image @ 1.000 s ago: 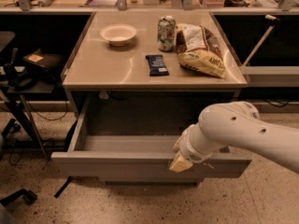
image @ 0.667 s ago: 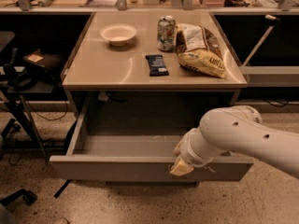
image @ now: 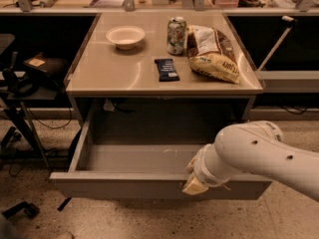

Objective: Open top drawer

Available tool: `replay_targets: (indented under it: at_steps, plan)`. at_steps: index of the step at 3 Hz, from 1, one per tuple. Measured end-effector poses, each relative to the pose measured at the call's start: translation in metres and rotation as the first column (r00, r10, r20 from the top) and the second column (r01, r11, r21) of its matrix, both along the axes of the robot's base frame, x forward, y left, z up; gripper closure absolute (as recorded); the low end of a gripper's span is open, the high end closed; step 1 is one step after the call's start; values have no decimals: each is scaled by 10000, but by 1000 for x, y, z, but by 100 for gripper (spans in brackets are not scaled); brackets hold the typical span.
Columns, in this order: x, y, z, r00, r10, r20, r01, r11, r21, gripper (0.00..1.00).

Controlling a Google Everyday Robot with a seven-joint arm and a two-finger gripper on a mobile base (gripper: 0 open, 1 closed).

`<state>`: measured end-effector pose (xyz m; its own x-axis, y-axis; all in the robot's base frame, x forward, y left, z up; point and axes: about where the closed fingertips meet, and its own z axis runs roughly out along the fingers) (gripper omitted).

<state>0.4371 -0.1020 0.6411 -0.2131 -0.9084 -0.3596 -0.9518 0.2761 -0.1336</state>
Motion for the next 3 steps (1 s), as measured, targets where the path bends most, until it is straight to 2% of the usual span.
replay_targets:
  at_steps: [1,2,3]
  plan:
    - [-9,-1,-1,10000,-97,-23,97,10000,-17,100]
    - [-9,-1,-1,10000,-95,-22,95,10000,-17,81]
    - [-9,-1,-1,10000,-95,-22,95,10000,-17,58]
